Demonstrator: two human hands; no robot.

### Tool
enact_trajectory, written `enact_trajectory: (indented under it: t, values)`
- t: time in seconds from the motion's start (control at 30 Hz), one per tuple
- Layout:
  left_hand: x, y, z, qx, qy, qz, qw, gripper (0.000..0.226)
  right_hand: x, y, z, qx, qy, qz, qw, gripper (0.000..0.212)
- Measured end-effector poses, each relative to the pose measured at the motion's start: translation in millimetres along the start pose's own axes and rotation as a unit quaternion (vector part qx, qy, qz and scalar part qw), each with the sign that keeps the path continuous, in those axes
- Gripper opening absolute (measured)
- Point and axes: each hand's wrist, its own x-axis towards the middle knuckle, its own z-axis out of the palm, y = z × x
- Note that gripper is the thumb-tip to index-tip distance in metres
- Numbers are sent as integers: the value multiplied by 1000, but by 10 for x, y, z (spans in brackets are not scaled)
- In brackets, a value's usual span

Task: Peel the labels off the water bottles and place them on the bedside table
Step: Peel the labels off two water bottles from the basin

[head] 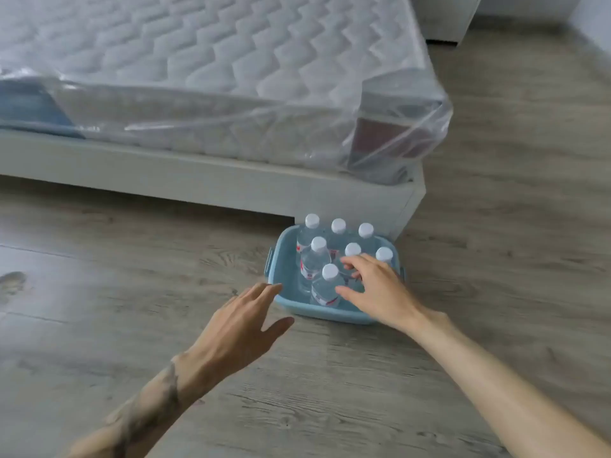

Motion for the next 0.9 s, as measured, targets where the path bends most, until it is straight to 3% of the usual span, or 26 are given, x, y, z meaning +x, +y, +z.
enact_trajectory:
  t: [0.2, 0.43, 0.6, 0.8, 0.9]
  values:
    - [19, -74, 645, -41, -11, -16, 999, 62, 216, 100, 464, 23, 69, 4, 997, 34]
    - [54, 27, 791, -105, 33, -43, 993, 54, 143, 61, 458, 24, 89, -13, 996, 24]
    - [159, 115, 833, -145, 77, -62, 984, 60, 9, -214, 199, 57, 211, -54, 974, 25]
    - [132, 419, 573, -274, 133, -40, 952, 82, -301, -719, -310, 74, 278, -120, 950, 27]
    - [85, 541, 434, -320, 177, -48, 930, 75, -449, -926, -444, 84, 298, -129, 942, 28]
